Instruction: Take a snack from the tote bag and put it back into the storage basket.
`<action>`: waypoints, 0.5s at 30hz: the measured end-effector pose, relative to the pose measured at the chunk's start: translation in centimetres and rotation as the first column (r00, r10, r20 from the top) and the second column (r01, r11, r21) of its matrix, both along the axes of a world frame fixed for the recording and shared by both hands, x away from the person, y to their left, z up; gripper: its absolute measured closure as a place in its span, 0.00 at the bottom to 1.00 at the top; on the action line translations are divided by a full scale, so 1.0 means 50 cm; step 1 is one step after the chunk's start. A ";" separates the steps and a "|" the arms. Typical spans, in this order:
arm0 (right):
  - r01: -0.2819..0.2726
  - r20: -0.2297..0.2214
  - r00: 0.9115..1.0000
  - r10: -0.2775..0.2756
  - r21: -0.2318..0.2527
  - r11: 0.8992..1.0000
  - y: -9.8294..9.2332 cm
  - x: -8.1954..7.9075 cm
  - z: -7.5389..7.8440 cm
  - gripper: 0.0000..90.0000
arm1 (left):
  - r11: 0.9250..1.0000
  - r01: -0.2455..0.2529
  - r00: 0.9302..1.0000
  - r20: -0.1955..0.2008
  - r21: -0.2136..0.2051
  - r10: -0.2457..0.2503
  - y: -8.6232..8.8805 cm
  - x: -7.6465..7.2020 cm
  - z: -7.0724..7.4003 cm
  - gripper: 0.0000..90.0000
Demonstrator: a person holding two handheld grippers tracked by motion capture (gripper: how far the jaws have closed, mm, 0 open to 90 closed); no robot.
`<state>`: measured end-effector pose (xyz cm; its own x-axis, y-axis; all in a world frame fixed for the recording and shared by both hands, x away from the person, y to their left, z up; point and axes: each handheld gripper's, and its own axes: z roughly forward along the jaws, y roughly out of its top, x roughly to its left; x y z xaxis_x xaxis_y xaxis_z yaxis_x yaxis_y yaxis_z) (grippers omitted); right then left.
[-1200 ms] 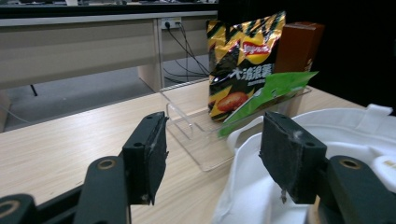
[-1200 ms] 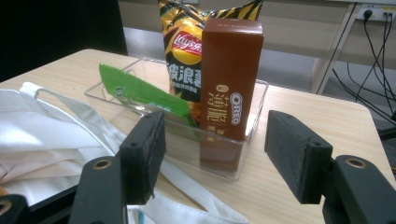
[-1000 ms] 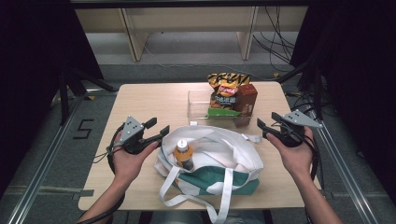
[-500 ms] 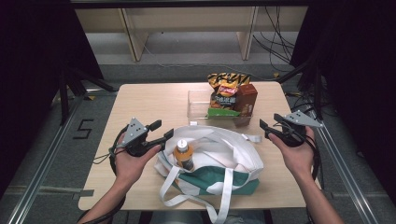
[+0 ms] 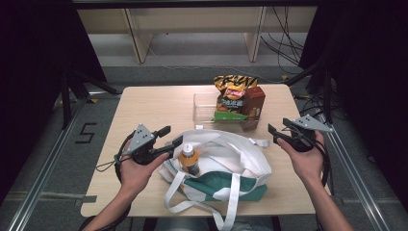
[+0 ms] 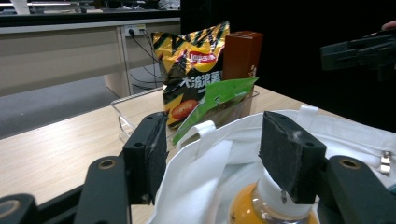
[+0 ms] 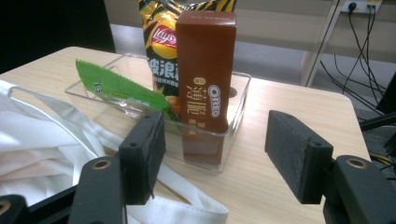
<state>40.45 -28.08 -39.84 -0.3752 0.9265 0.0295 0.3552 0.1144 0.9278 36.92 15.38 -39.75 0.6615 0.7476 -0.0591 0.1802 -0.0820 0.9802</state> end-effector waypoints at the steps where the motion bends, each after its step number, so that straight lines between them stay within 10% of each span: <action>1: 0.000 -0.001 1.000 0.000 0.003 1.000 0.000 0.000 0.000 0.43 | 1.000 0.005 1.000 0.007 0.002 -0.005 0.000 -0.001 0.002 0.45; 15: 0.003 -0.006 1.000 -0.003 0.003 1.000 0.001 -0.003 0.003 0.43 | 0.999 0.042 0.999 -0.008 0.006 -0.042 -0.012 -0.011 -0.001 0.46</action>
